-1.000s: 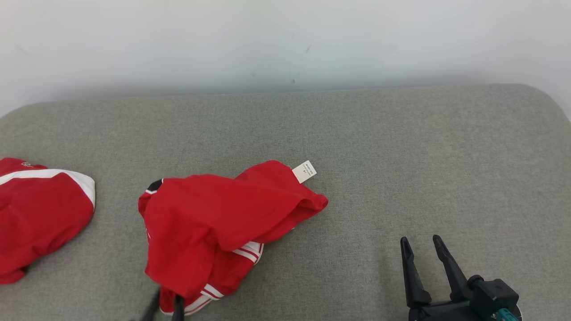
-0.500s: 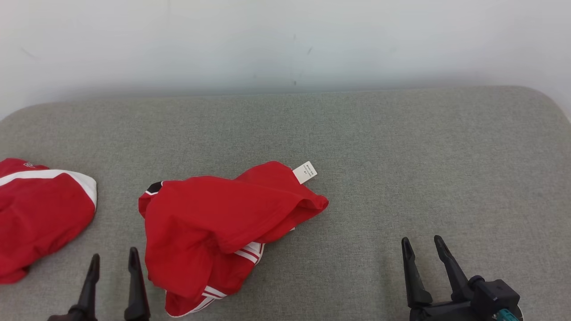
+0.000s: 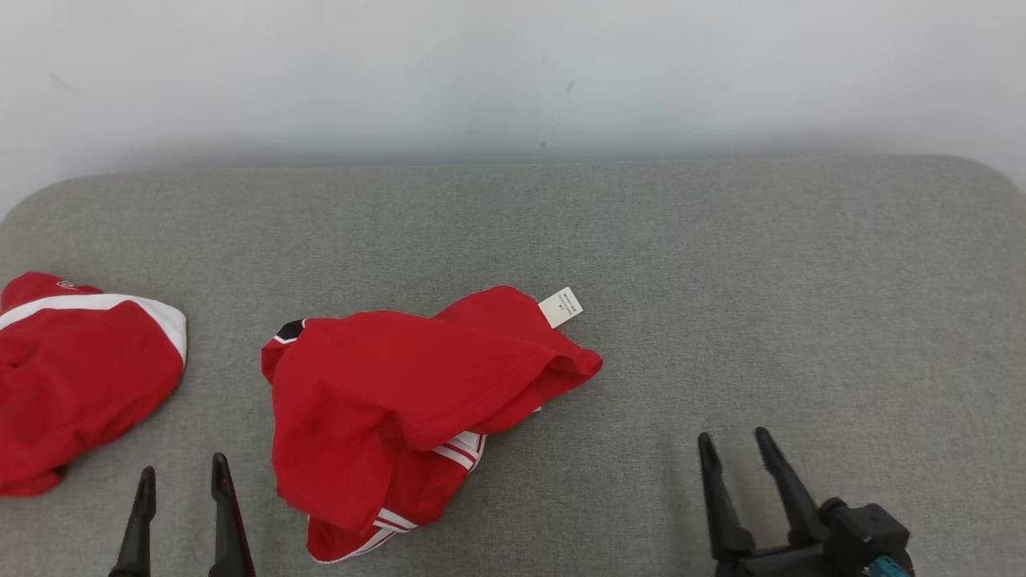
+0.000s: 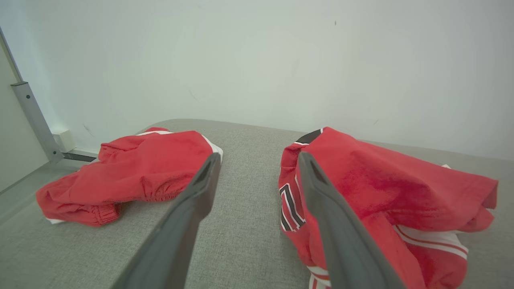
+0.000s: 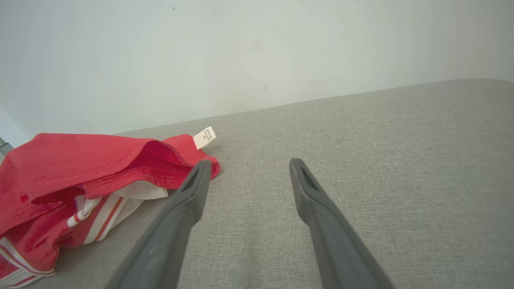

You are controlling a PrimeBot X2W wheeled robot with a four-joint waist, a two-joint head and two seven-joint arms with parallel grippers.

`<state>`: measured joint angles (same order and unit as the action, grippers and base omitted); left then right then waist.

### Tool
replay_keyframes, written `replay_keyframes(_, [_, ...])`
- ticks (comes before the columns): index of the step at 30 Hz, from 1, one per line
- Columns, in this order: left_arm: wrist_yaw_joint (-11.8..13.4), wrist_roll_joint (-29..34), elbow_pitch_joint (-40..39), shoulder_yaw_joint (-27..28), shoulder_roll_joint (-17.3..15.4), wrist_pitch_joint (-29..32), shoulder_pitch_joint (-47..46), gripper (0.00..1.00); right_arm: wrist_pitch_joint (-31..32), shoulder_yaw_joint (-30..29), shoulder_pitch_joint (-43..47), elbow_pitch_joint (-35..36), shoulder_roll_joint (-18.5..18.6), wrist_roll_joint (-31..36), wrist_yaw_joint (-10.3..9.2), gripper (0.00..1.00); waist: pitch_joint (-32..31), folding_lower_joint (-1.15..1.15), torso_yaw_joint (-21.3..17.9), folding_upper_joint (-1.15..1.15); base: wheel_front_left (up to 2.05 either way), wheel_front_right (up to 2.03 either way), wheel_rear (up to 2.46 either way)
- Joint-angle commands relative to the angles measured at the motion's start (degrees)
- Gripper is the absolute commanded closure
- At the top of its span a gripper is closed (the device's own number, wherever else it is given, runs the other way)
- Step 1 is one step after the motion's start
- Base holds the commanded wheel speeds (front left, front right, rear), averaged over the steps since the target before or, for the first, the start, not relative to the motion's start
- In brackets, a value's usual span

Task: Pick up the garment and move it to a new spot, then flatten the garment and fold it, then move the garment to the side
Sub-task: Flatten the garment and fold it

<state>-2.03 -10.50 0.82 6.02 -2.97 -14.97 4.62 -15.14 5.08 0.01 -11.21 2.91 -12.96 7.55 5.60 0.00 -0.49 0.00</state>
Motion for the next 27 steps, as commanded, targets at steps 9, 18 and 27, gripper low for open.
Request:
replay_keyframes(9, [1.0,-0.9,1.7,-1.8,0.1,-0.2,-0.7,0.00,-0.1,8.5,-4.5,-4.8,0.0,-0.9,-0.13,0.00,-0.4,0.00,2.8,0.00,0.00,0.00,0.00])
replay_keyframes(18, [1.2,-1.7,1.9,-3.5,0.1,-0.2,-1.1,0.00,-0.1,15.8,-15.4,-16.9,0.0,-5.0,-0.13,0.00,0.1,0.00,6.5,0.00,0.00,0.00,0.00])
replay_keyframes(27, [1.5,-2.7,2.6,-6.2,0.1,-0.2,-2.1,0.00,-0.1,18.7,-24.9,-29.0,0.0,-12.0,-0.13,0.00,1.9,0.00,11.3,0.00,0.00,0.00,0.00])
